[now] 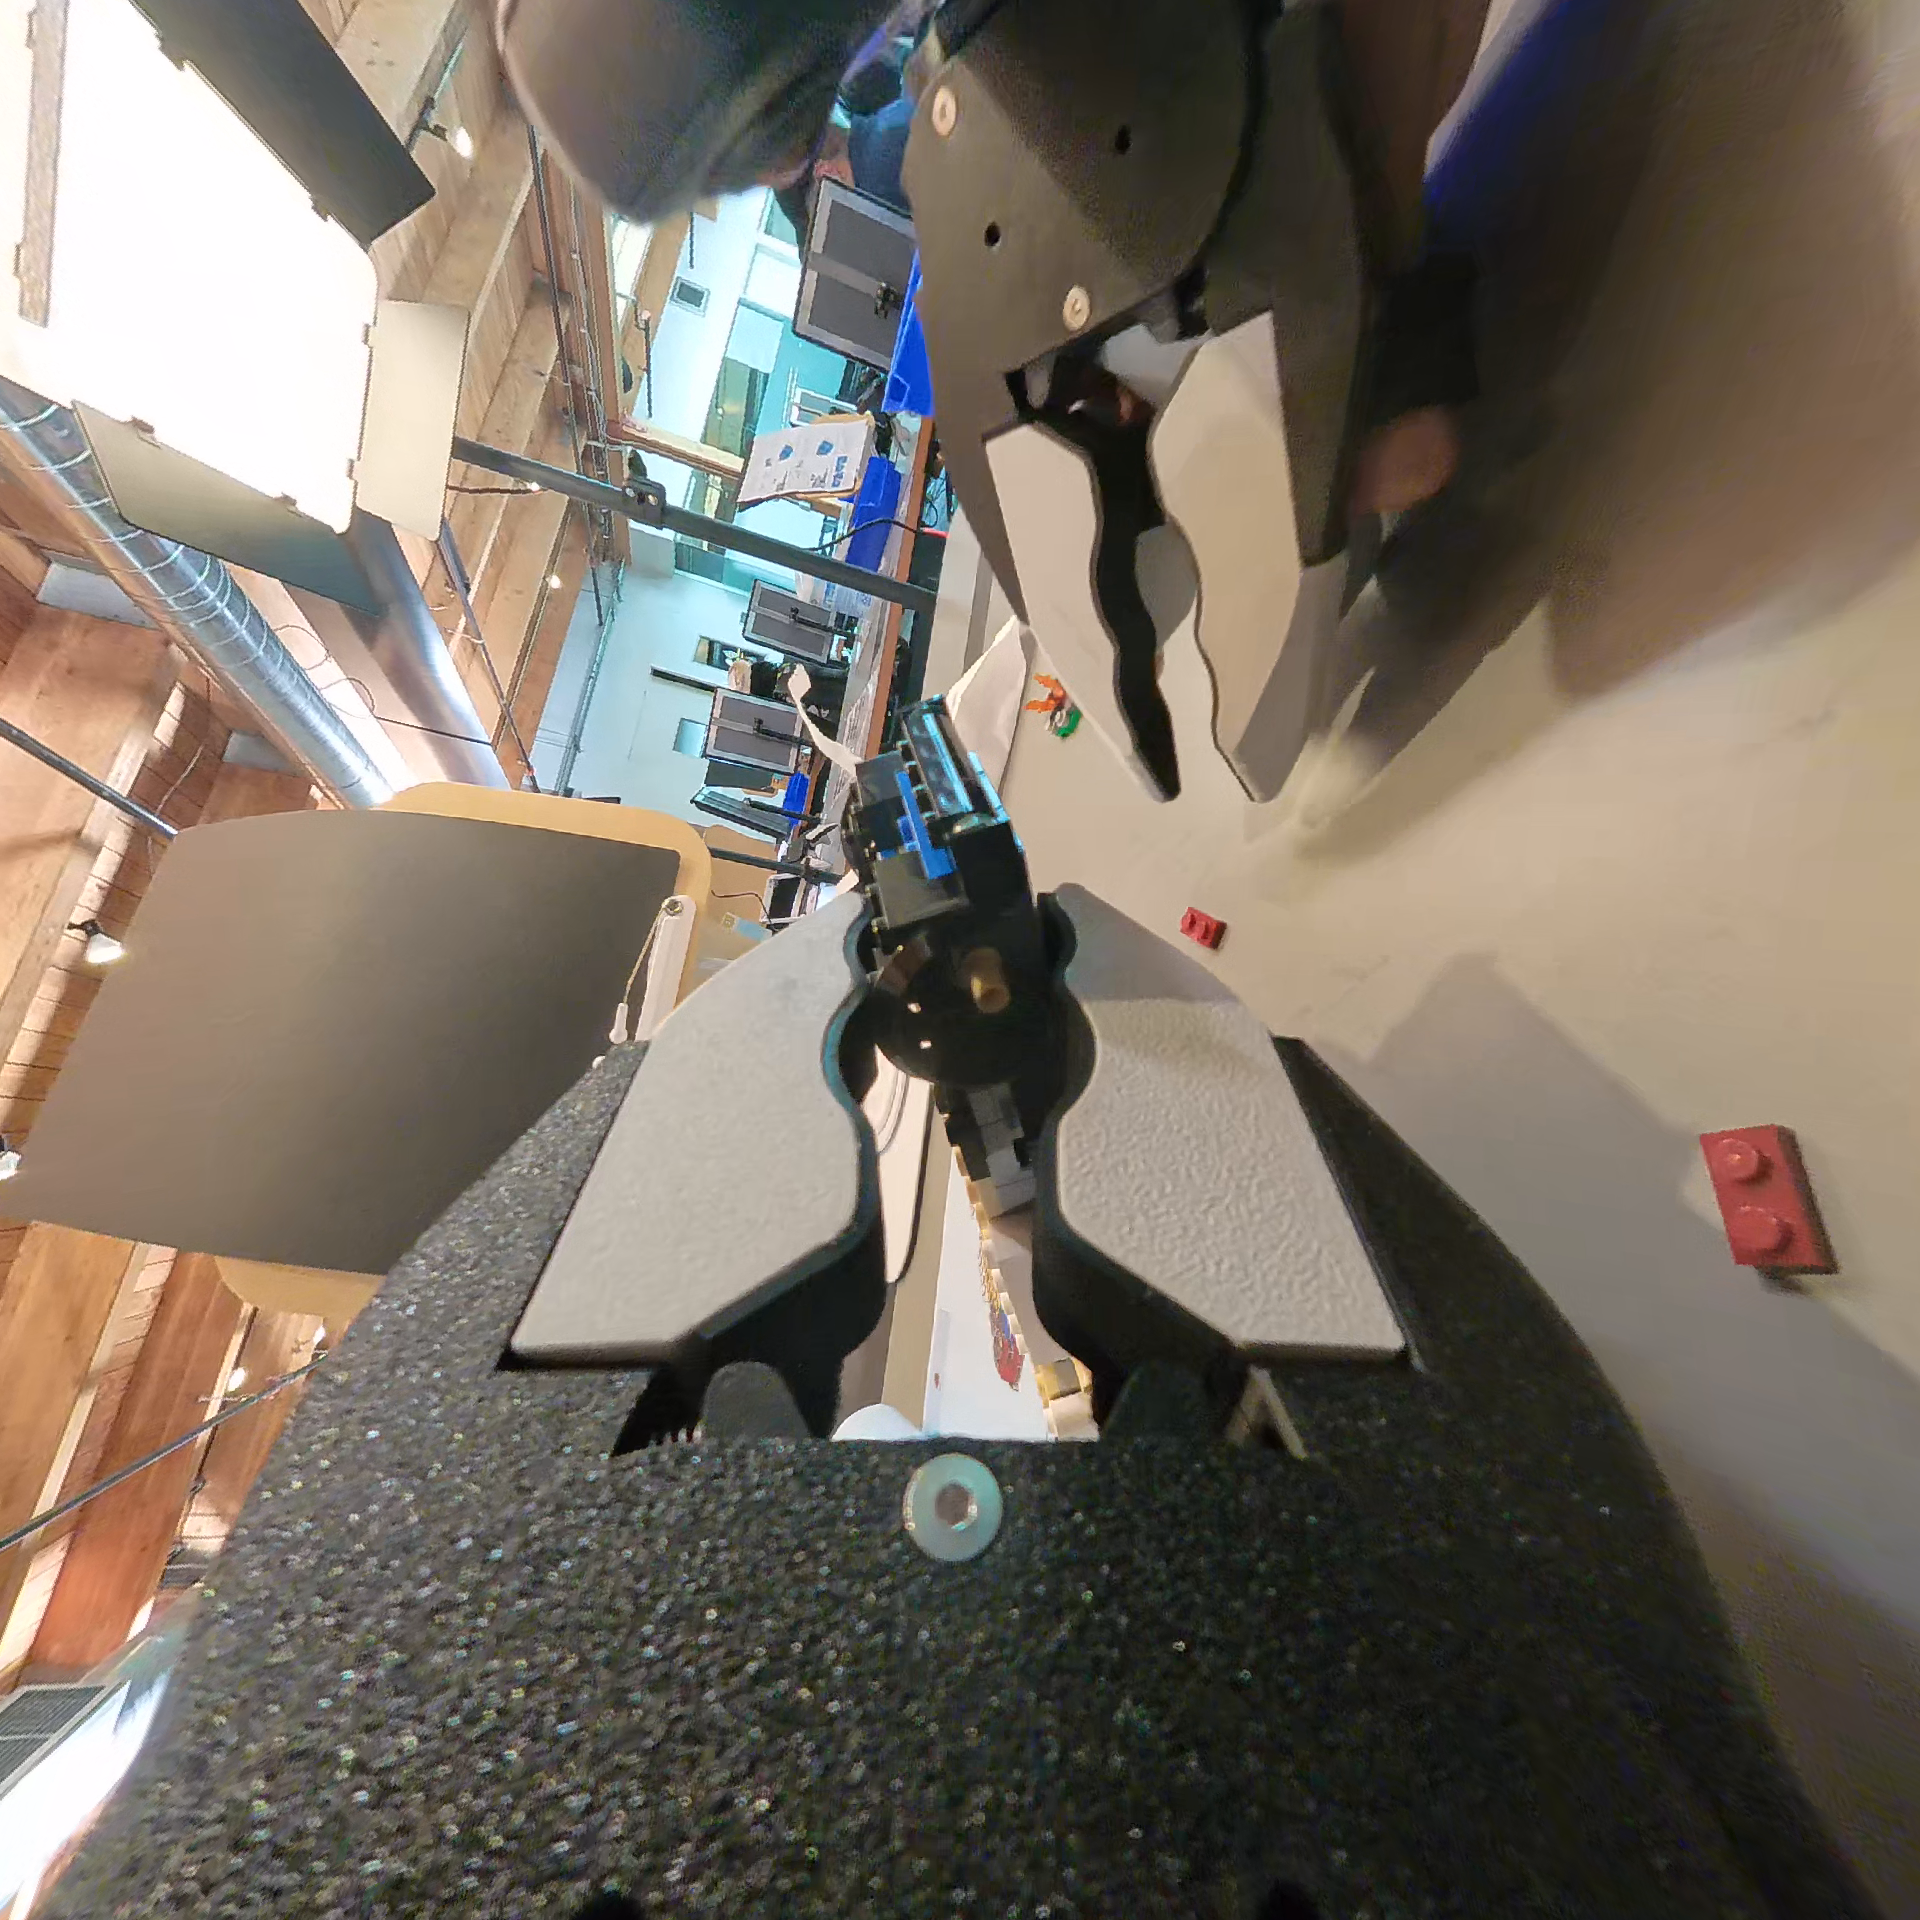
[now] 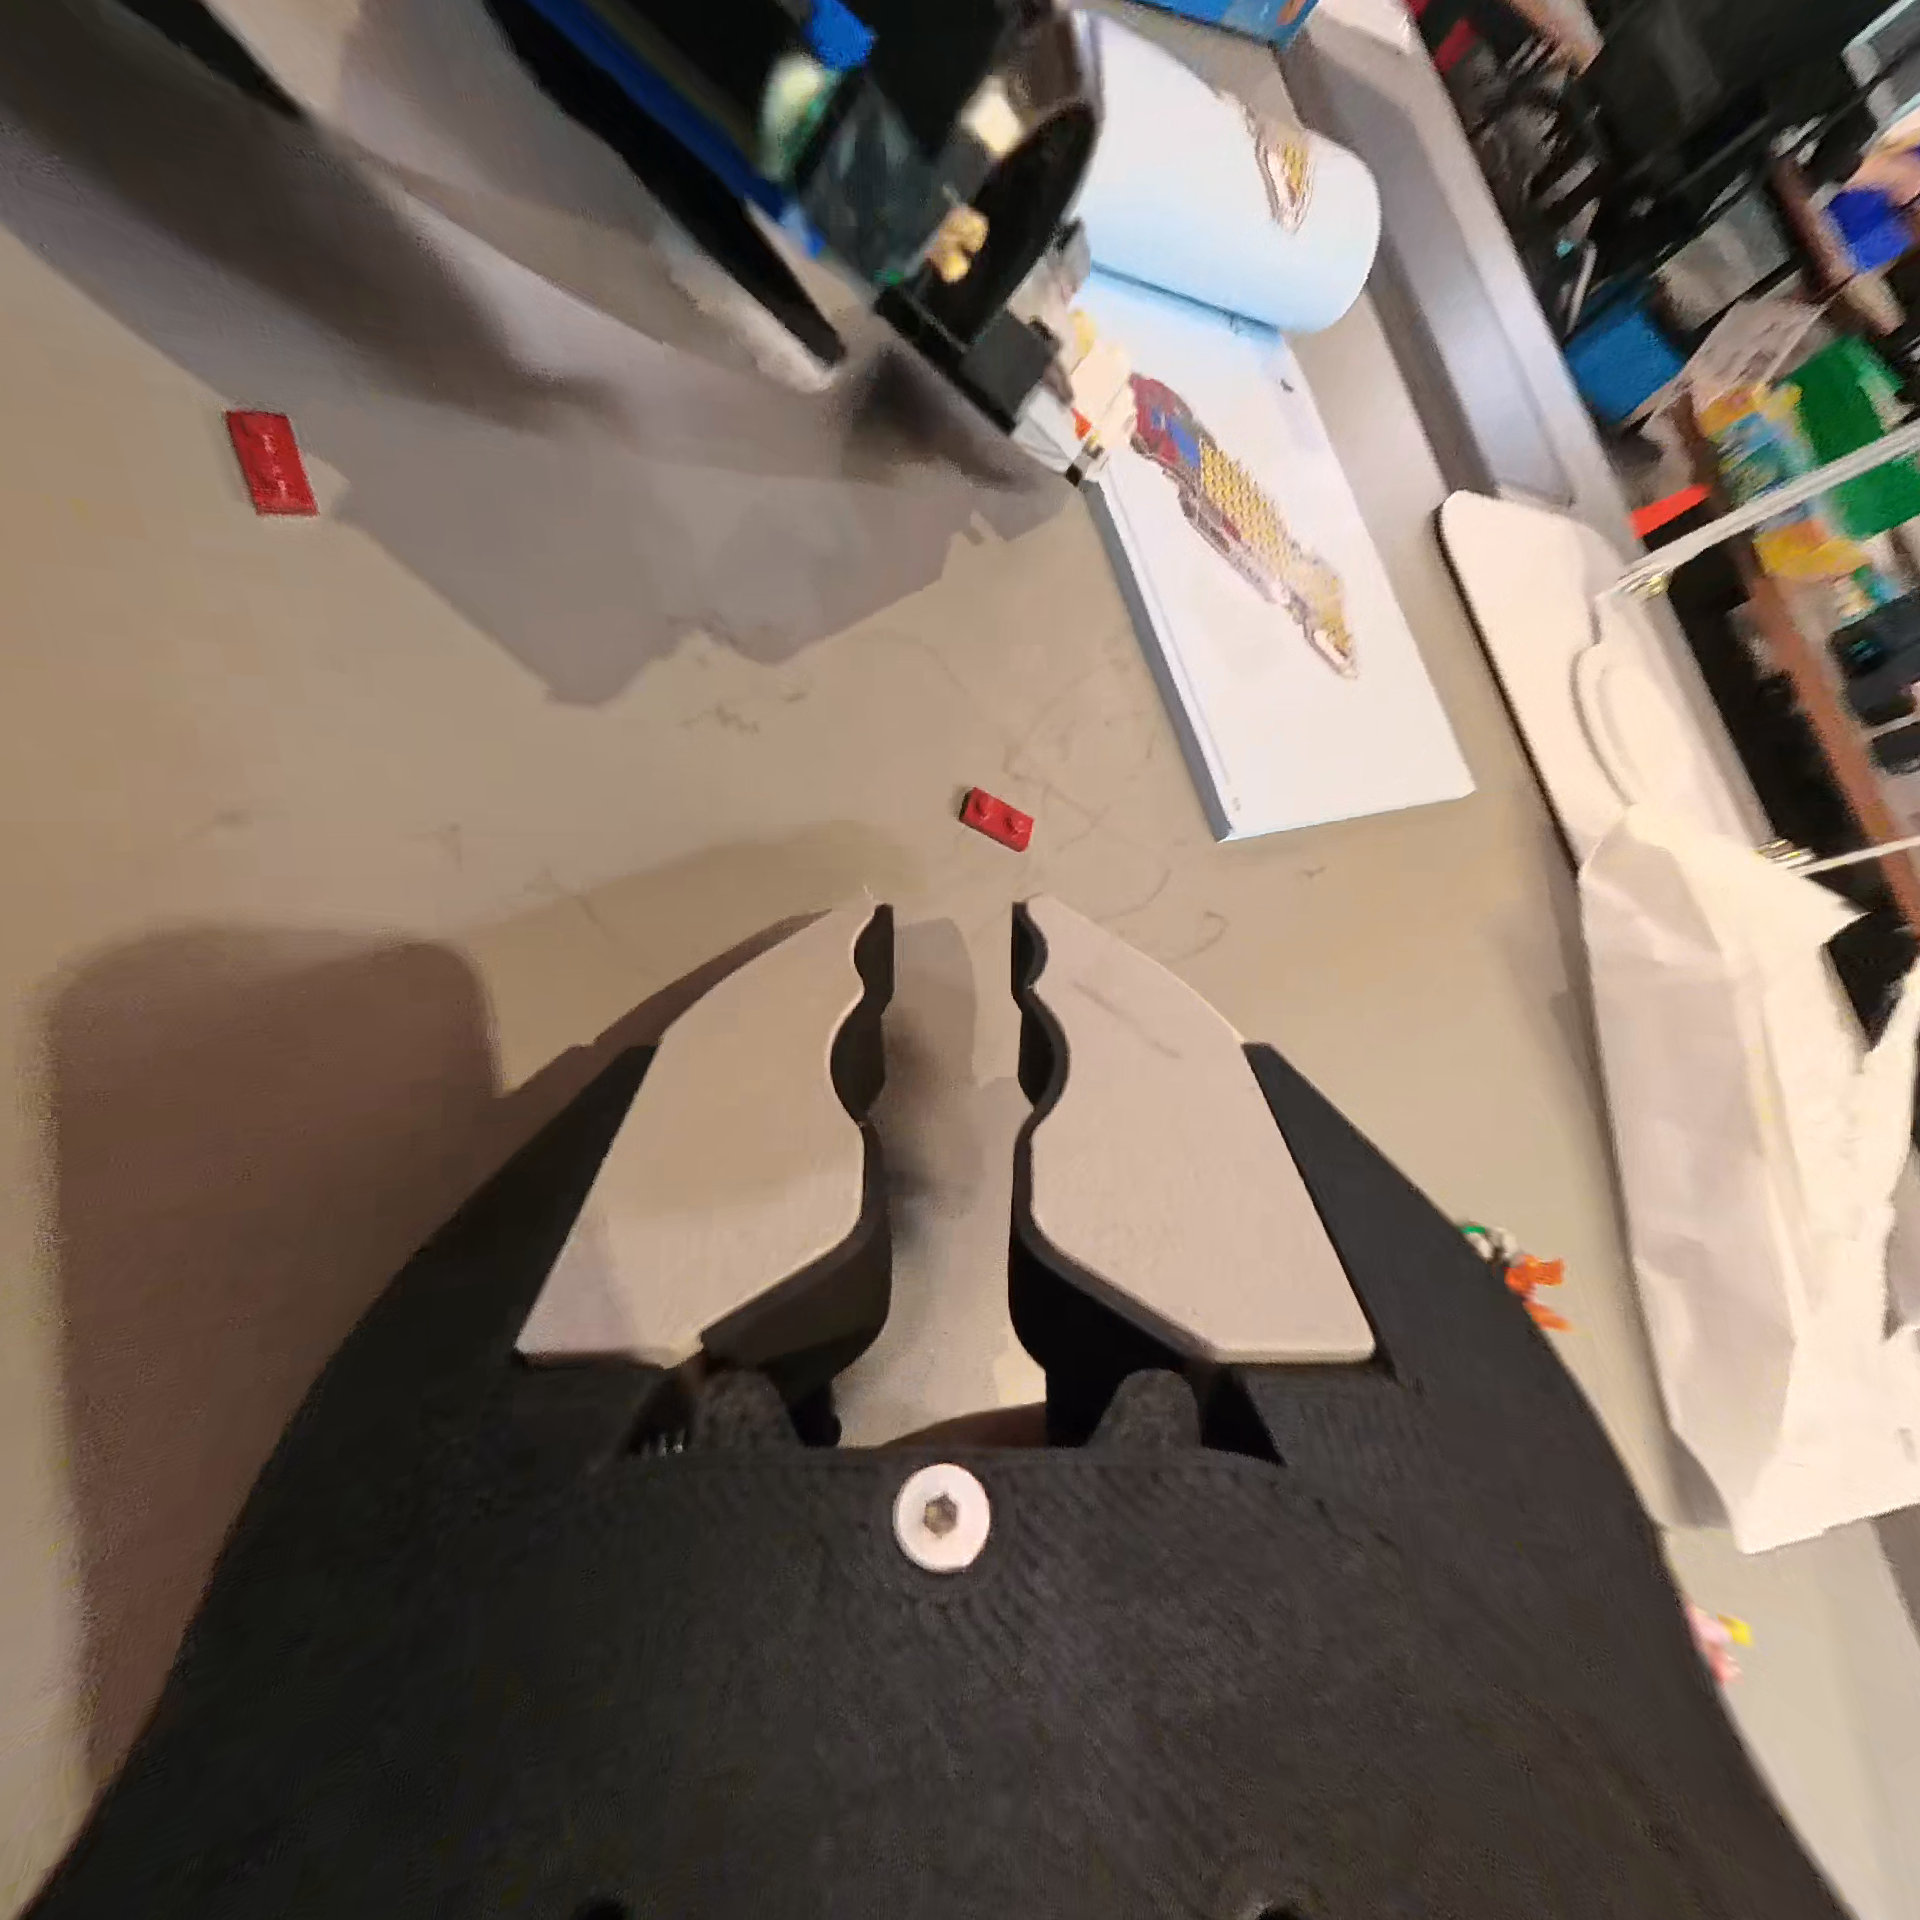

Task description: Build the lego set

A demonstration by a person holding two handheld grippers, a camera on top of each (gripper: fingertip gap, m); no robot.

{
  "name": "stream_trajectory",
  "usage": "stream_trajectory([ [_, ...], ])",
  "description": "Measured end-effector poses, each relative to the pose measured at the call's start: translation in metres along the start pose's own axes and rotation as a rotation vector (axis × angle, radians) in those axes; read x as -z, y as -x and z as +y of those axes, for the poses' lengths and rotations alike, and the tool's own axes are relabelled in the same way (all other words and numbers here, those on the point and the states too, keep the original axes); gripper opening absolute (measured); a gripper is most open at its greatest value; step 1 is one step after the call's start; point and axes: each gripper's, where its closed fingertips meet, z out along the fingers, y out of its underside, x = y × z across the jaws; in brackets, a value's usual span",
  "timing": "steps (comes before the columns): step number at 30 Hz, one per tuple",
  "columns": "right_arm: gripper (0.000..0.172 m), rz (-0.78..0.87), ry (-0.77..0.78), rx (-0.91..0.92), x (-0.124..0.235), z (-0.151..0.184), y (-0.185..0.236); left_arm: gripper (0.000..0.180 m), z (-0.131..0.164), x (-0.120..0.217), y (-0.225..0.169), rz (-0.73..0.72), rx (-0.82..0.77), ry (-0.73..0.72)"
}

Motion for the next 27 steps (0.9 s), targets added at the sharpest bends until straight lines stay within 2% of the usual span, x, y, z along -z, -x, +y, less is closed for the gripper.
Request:
stream_trajectory([
  [9,0.029,-0.147,0.115,-0.266,-0.031,-0.002,-0.008,0.028,0.005,0.002,0.0,0.001,-0.058,0.038],
  [16,0.024,-0.138,0.179,-0.337,-0.039,-0.004,-0.007,0.029,0.008,0.003,-0.004,0.022,-0.109,0.055],
  [18,0.014,-0.133,0.191,-0.349,-0.039,-0.004,-0.007,0.029,0.009,0.003,-0.006,0.033,-0.124,0.057],
  [24,0.014,-0.095,0.165,-0.377,-0.031,0.001,-0.009,0.029,0.015,0.001,-0.013,0.058,-0.161,0.08],
  [27,0.014,-0.096,0.099,-0.415,-0.016,-0.01,-0.009,0.029,0.019,-0.001,-0.017,0.071,-0.178,0.097],
])
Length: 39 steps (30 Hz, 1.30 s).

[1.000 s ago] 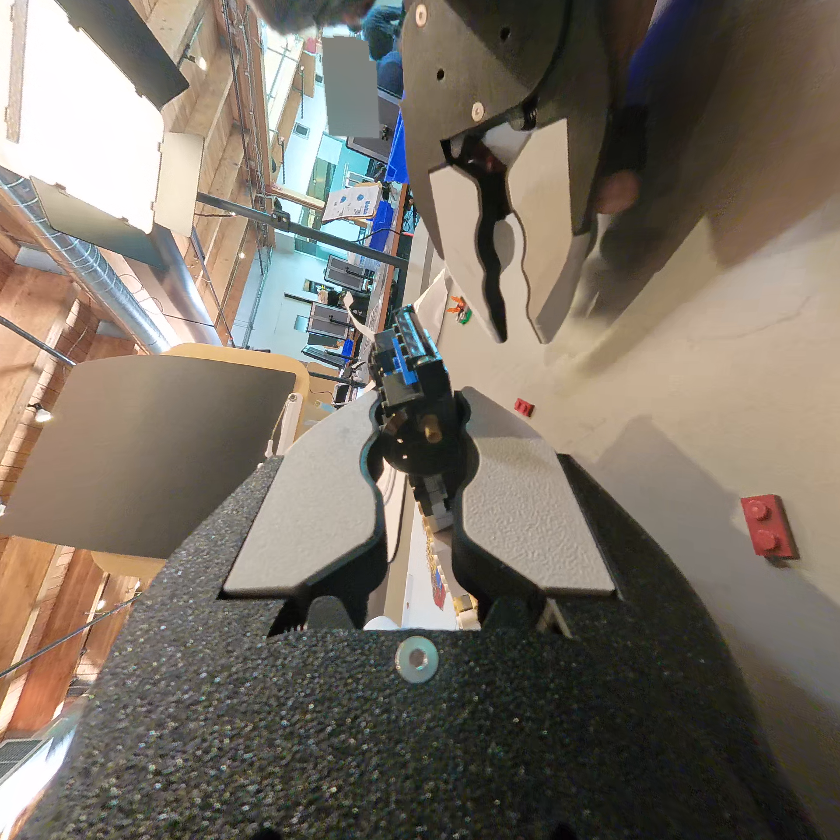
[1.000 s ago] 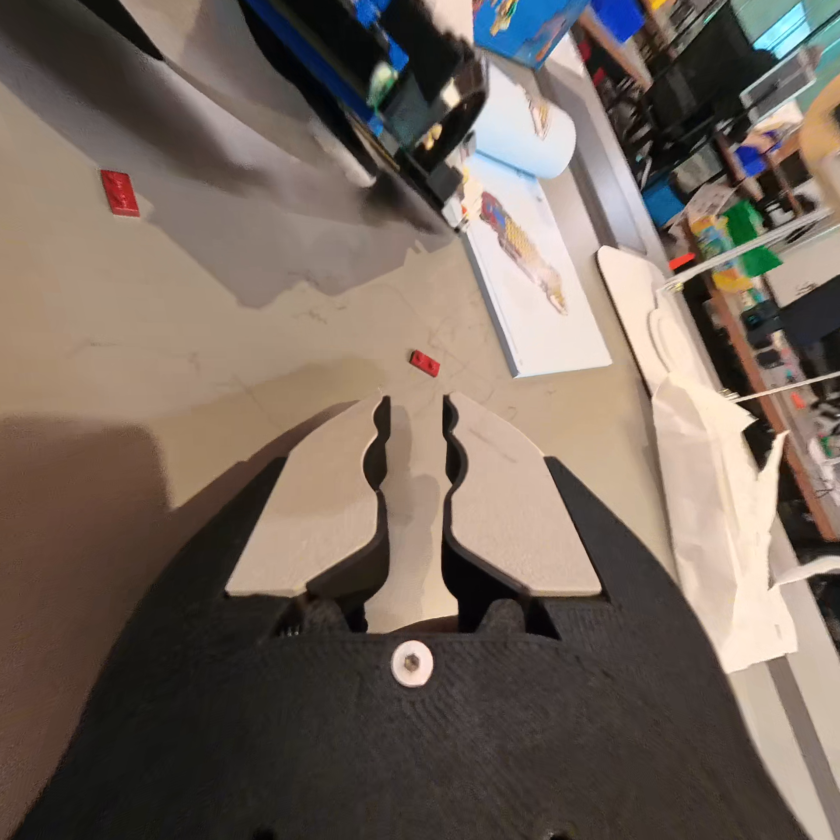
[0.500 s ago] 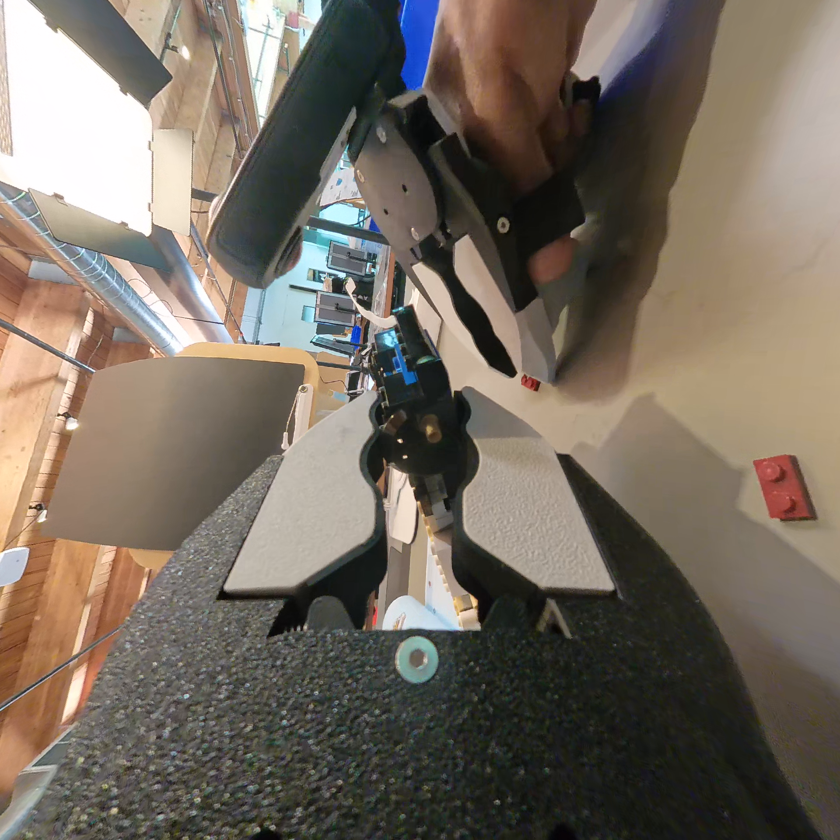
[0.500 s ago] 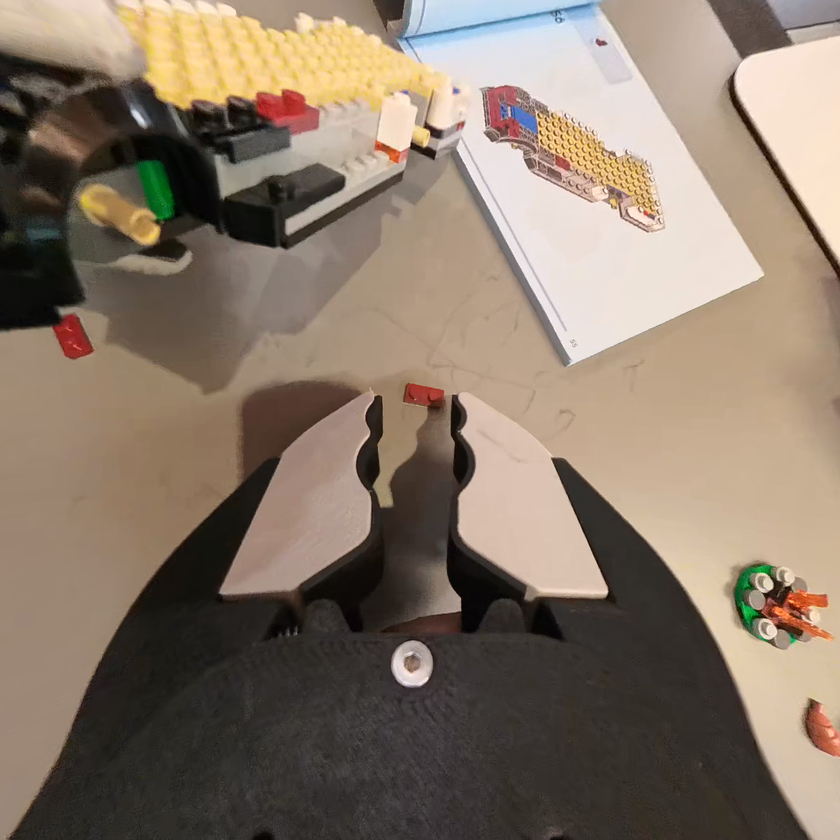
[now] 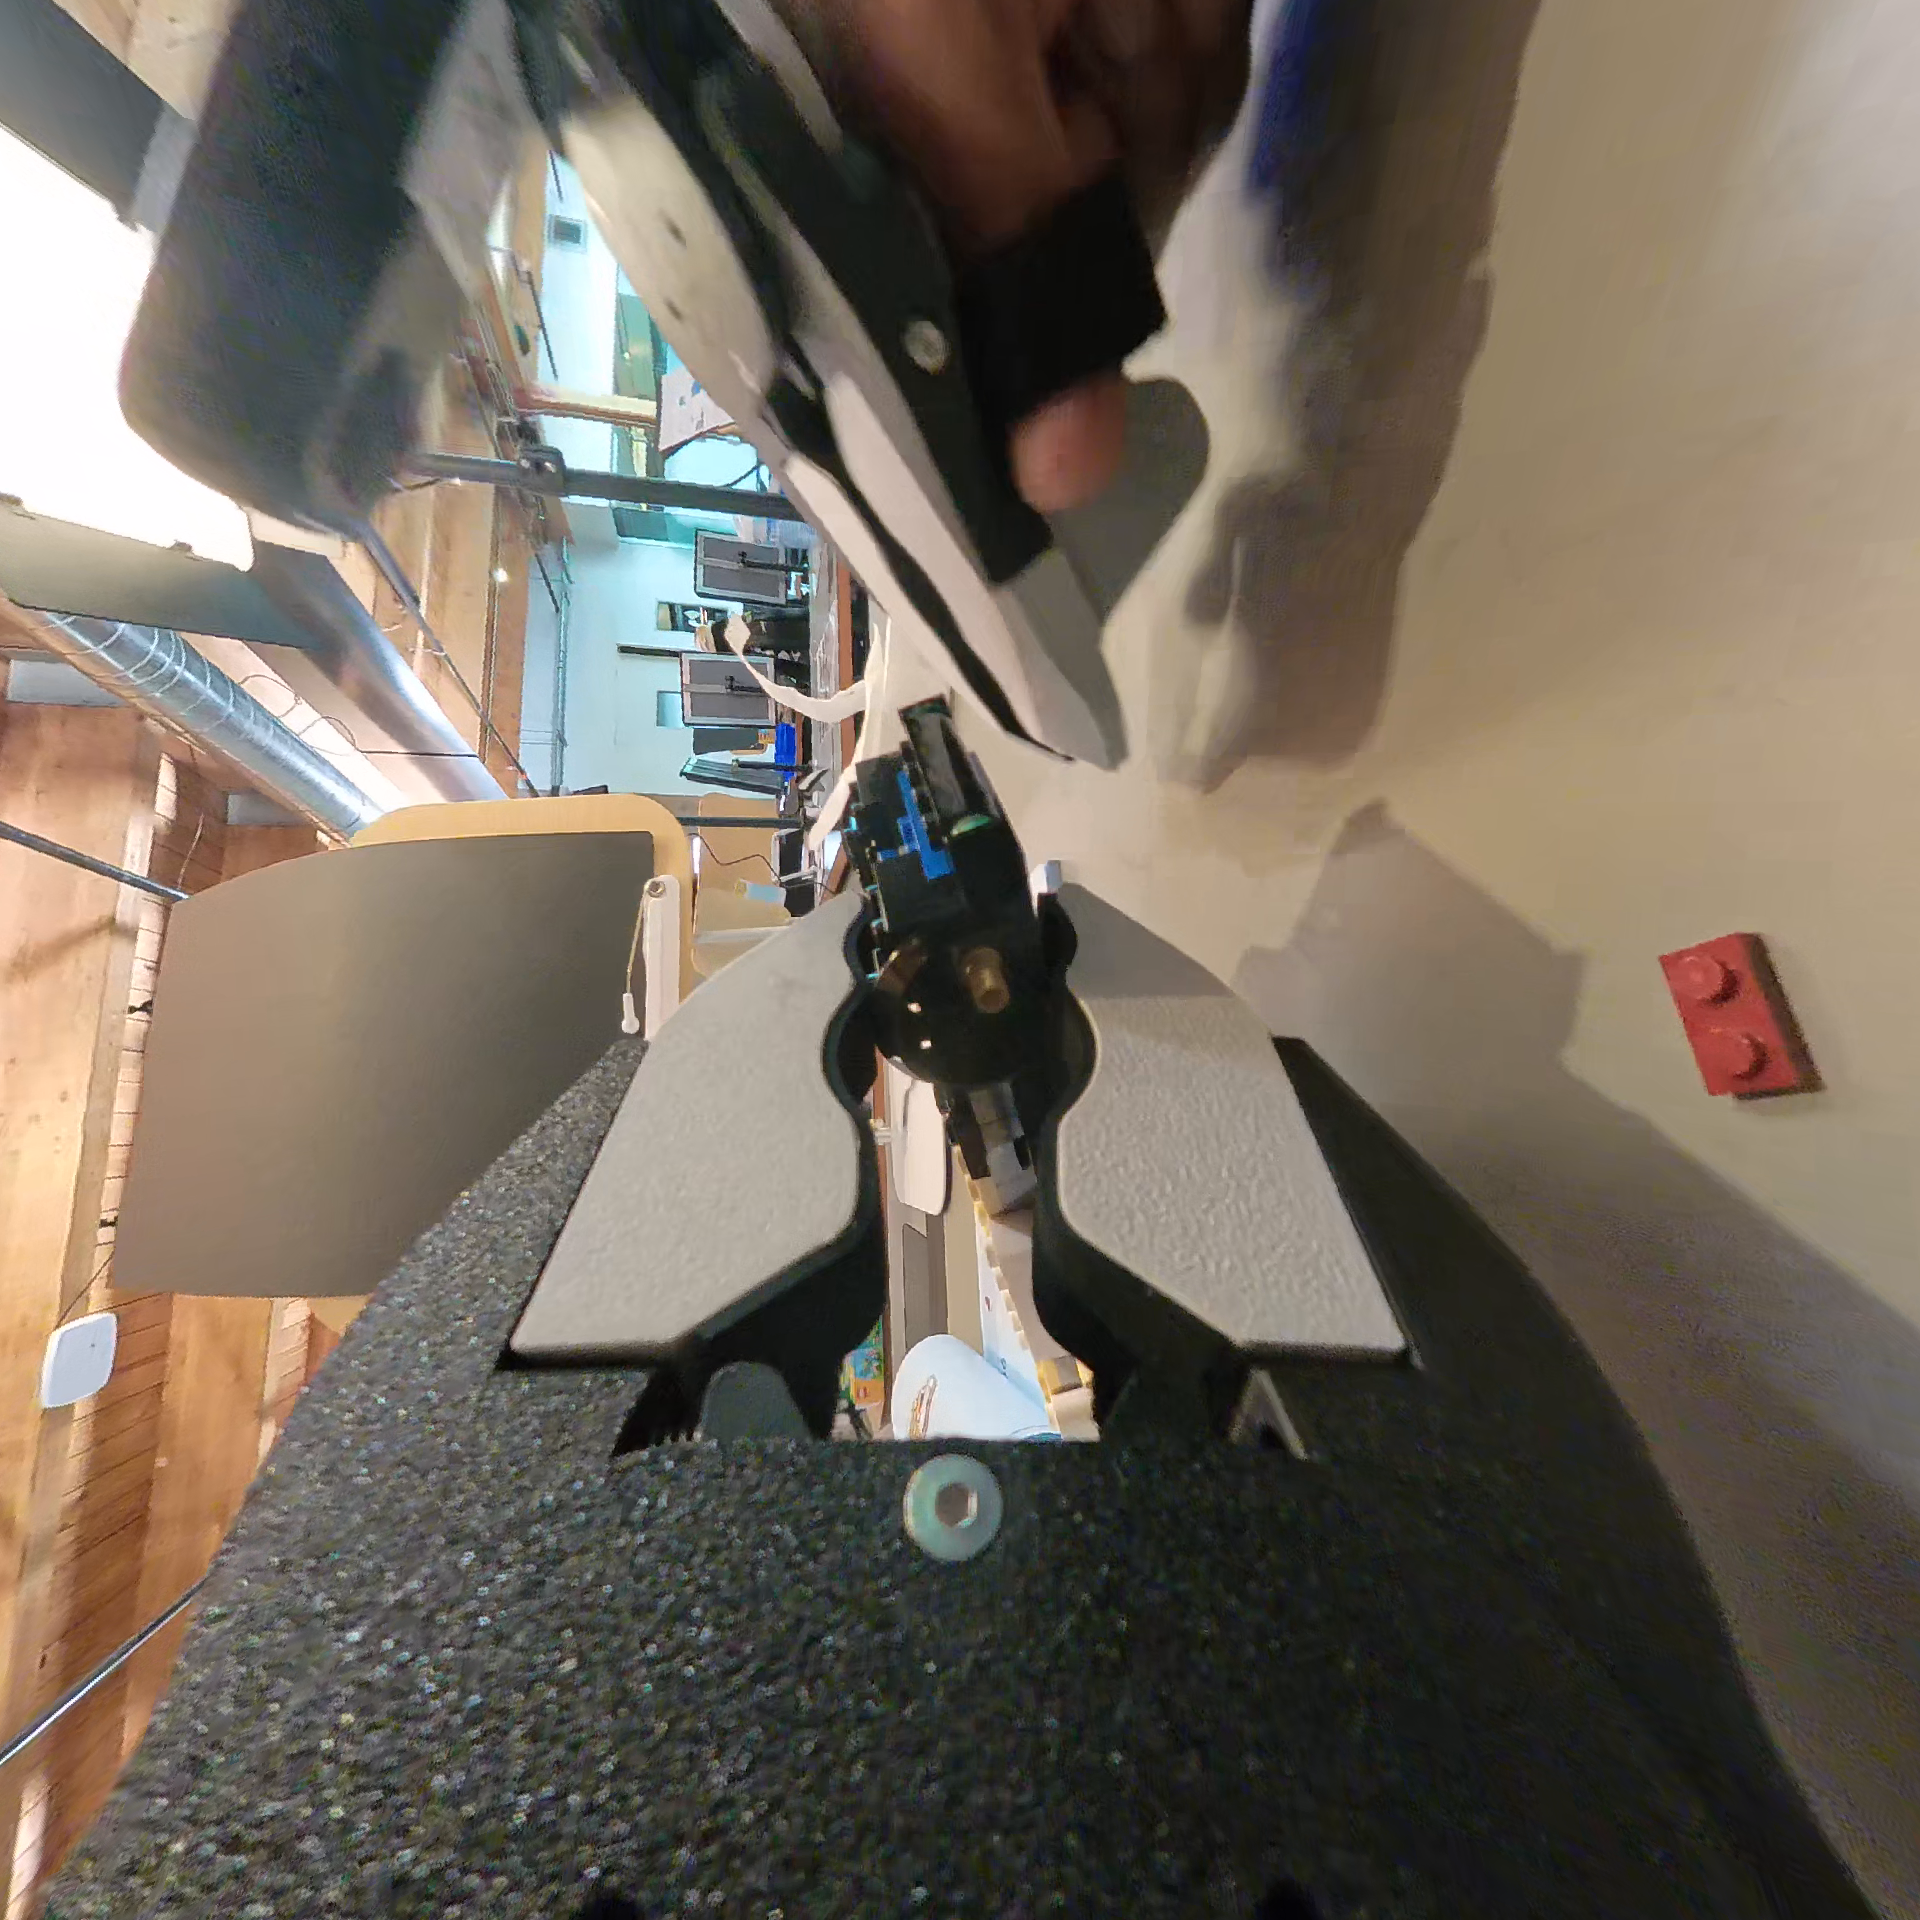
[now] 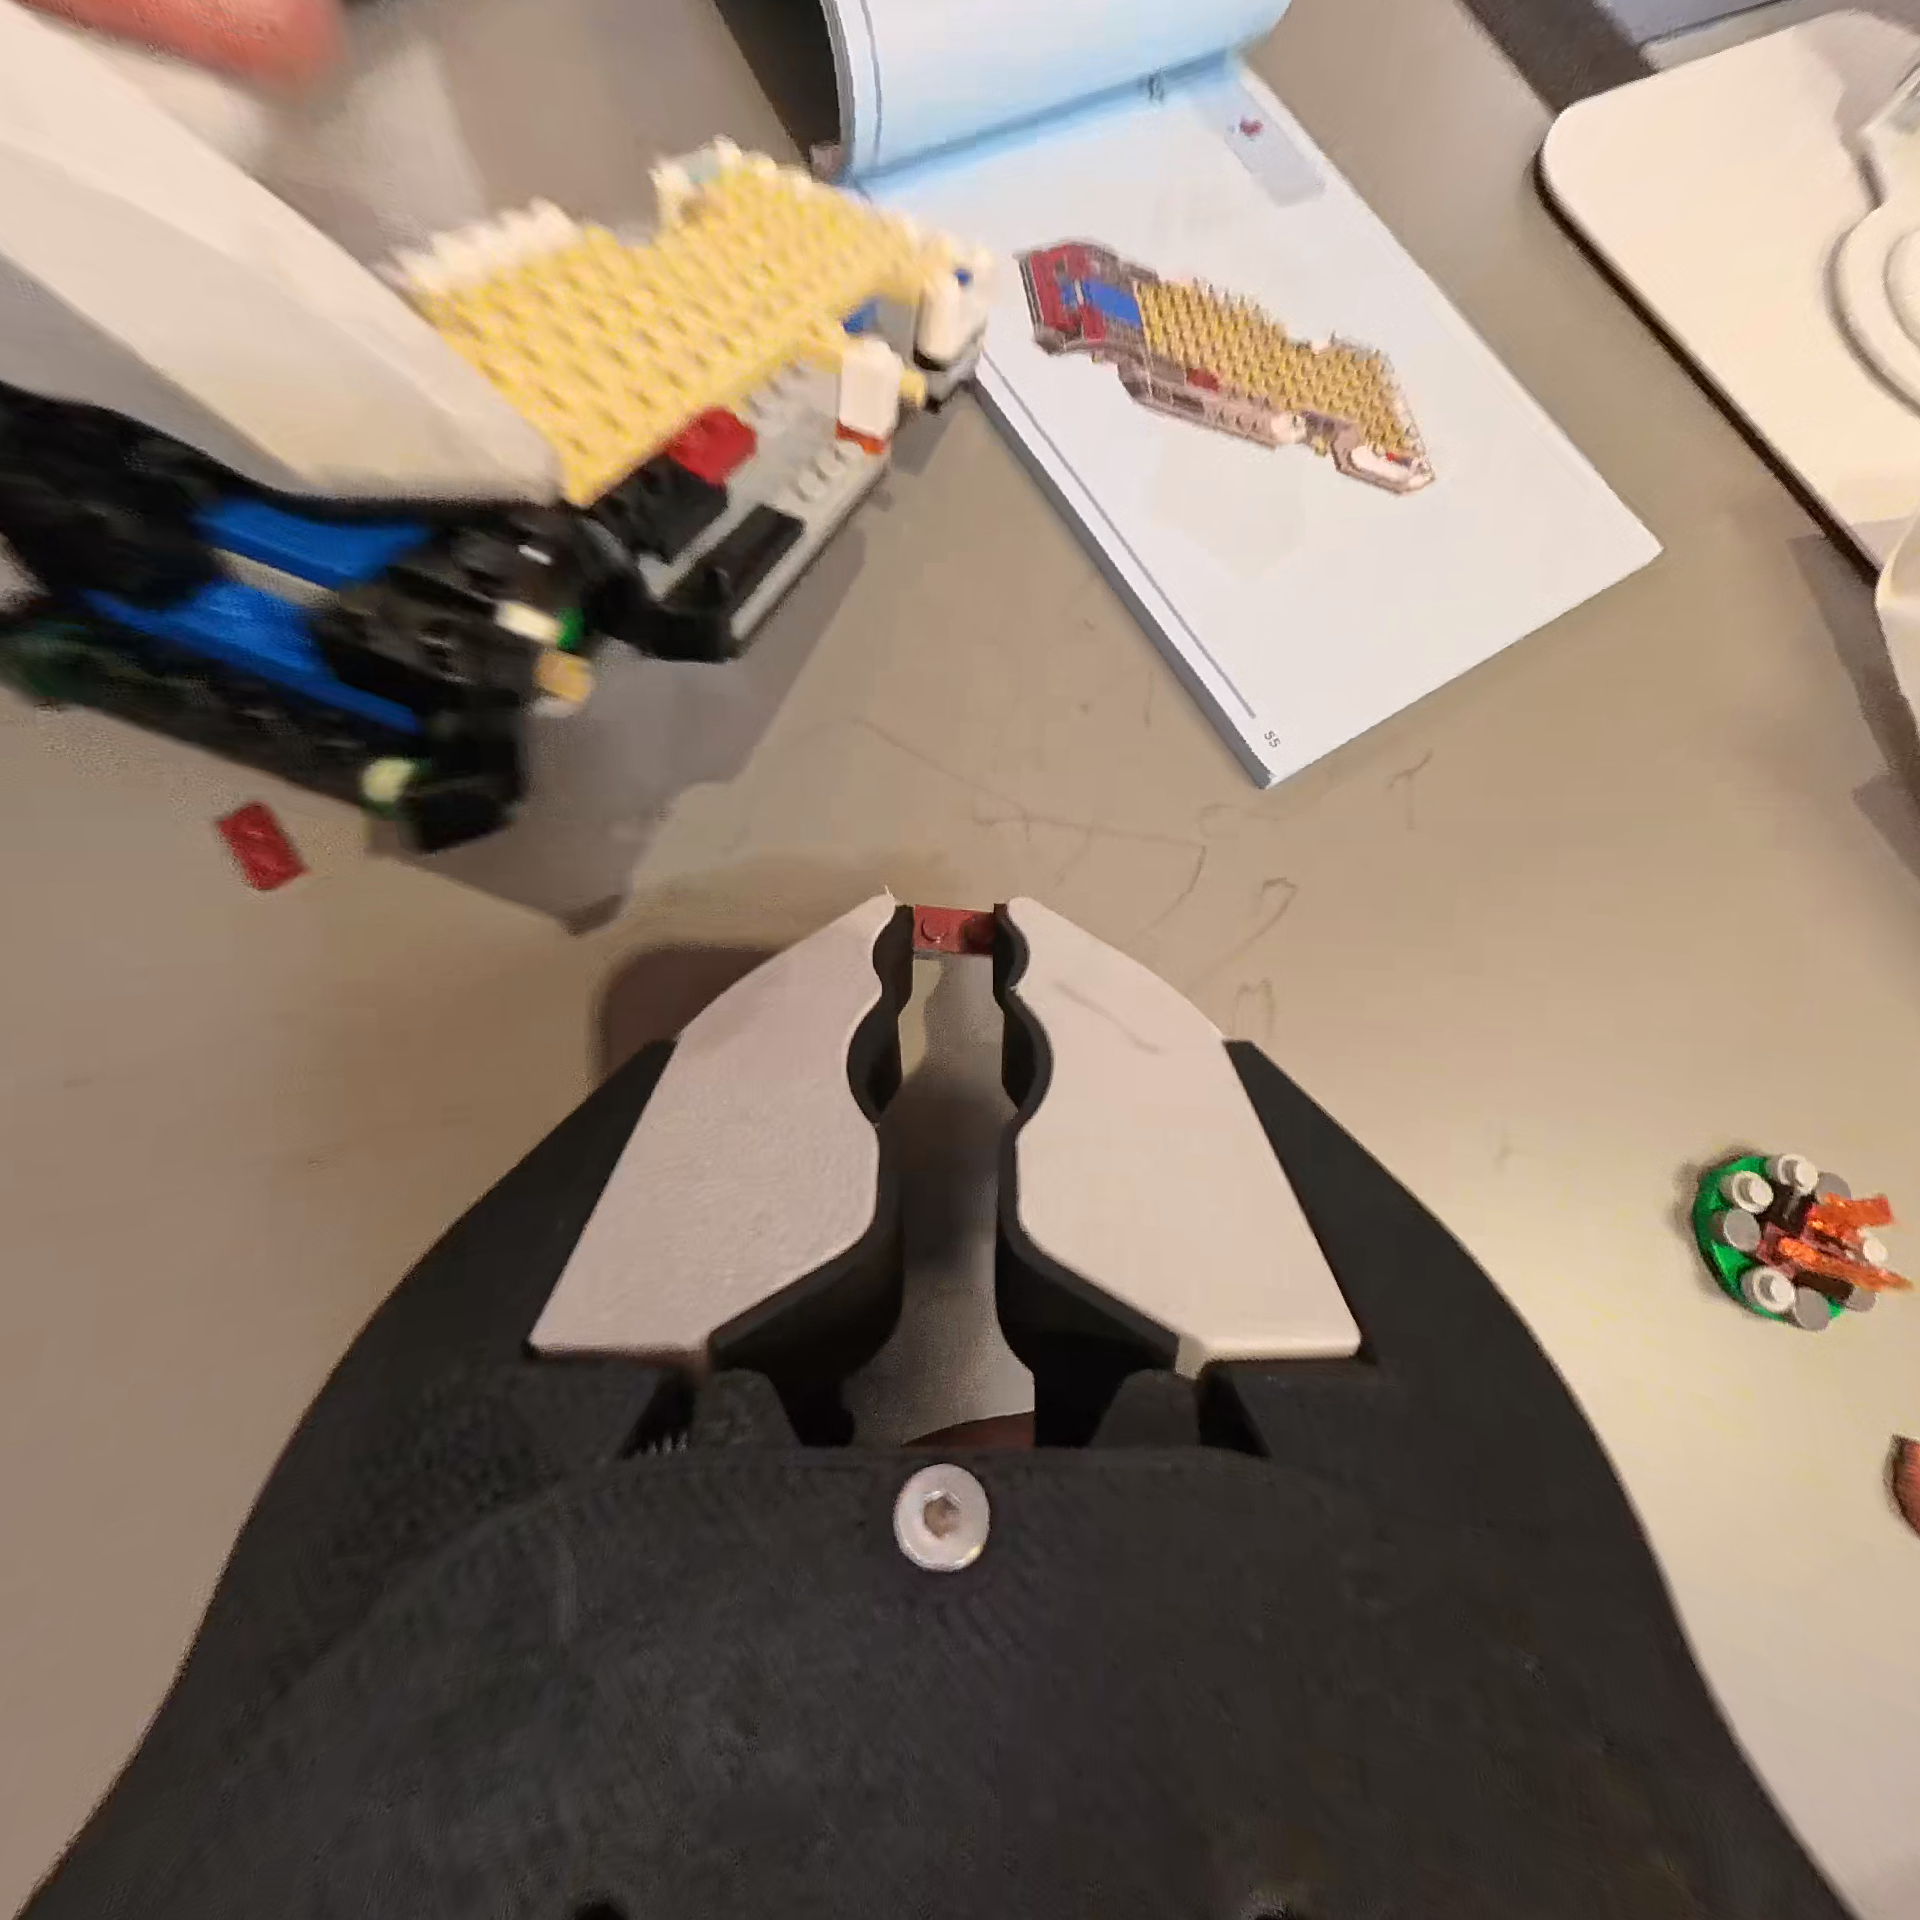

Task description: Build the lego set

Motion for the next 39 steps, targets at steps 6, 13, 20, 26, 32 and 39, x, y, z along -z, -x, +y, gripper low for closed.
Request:
stream_trajectory([
  [6,0.014,-0.033,-0.144,-0.025,0.042,-0.037,0.017,0.029,0.001,-0.006,-0.007,0.014,-0.031,0.024],
  [13,0.014,-0.02,-0.124,0.026,0.047,-0.049,0.041,0.028,0.0,-0.009,-0.01,0.02,-0.037,0.036],
  [20,0.014,0.035,-0.098,0.045,0.042,-0.05,0.042,0.028,-0.003,-0.007,-0.01,0.02,-0.033,0.03],
  [26,0.015,0.043,-0.081,0.05,0.04,-0.049,0.044,0.028,-0.004,-0.007,-0.011,0.024,-0.031,0.026],
  [32,0.019,0.028,-0.084,0.049,0.04,-0.048,0.046,0.028,-0.004,-0.007,-0.012,0.024,-0.03,0.024],
  [39,0.021,0.027,-0.094,0.082,0.041,-0.048,0.048,0.028,-0.004,-0.006,-0.013,0.025,-0.028,0.023],
])
